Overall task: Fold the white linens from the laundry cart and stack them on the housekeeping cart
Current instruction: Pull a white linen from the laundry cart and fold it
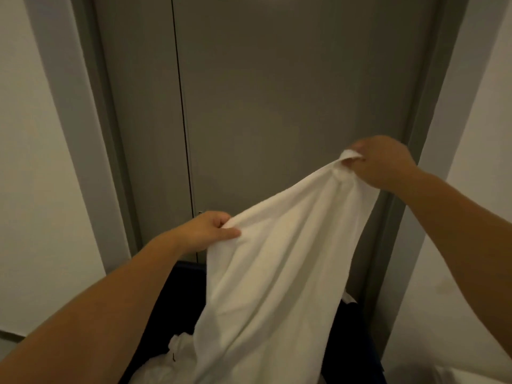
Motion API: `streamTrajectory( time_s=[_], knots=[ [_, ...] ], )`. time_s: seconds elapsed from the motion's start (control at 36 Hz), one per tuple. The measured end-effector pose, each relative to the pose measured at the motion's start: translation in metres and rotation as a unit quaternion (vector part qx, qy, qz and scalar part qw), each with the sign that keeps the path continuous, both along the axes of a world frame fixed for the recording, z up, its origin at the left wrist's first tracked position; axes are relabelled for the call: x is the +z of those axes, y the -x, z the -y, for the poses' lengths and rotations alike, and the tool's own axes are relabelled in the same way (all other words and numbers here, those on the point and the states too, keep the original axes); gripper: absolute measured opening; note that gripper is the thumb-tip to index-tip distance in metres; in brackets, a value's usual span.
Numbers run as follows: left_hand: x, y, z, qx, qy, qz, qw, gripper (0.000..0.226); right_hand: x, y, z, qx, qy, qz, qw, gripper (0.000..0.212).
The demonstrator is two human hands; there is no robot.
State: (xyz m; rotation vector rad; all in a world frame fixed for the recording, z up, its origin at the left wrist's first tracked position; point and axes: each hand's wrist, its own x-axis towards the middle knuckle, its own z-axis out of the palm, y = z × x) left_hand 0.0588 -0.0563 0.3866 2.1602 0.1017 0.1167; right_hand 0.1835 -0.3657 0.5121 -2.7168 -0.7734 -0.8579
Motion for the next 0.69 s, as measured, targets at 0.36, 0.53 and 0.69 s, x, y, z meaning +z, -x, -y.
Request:
streamTrajectory(
  time_s=[0.36,0.53,0.69],
  knots=[
    [0.066,0.025,-0.051,0.109,-0.129,0.073,0.983,0.019,0.004,-0.028,0.029,-0.104,-0.141,-0.008,0.984,0.023],
    [0.085,0.006,-0.012,0.065,-0.199,0.183,0.961,0.013,-0.011,-0.008,-0.016,0.096,-0.060,-0.125,0.986,0.024],
    [0.071,-0.013,0.024,0.055,-0.192,0.192,0.961,0.010,-0.039,0.029,-0.075,0.224,-0.103,-0.272,0.930,0.026]
  ],
)
